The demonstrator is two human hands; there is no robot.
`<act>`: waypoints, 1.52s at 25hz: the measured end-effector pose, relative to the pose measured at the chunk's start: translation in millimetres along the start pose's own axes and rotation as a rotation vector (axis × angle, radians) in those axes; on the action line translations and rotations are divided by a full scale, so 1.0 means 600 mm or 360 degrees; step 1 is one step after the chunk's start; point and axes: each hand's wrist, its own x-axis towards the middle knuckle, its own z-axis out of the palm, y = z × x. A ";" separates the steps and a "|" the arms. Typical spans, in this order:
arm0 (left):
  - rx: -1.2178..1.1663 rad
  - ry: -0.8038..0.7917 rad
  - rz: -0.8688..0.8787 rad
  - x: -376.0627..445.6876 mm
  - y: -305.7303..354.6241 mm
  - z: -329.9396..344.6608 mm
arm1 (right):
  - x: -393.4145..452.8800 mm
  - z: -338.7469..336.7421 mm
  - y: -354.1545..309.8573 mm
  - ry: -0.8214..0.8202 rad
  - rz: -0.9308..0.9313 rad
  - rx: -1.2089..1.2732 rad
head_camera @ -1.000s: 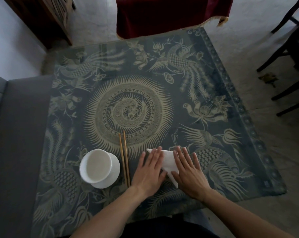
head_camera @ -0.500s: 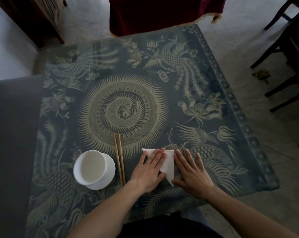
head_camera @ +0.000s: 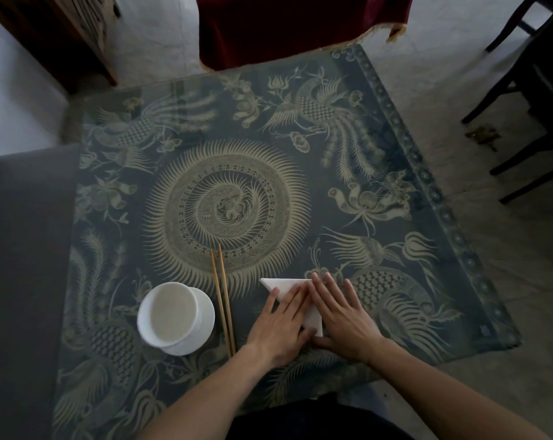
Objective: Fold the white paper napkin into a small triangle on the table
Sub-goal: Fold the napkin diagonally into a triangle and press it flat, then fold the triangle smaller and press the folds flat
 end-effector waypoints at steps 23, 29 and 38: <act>0.0071 0.0107 -0.0460 -0.043 -0.059 0.011 | -0.020 0.020 -0.001 0.0132 0.0081 -0.0122; 0.0017 0.0174 -0.0547 -0.040 -0.070 -0.001 | -0.021 0.015 -0.004 0.0105 0.0093 -0.0152; -0.0042 0.0339 -0.0602 0.027 -0.083 -0.063 | -0.014 -0.018 0.010 0.0206 -0.0246 -0.0197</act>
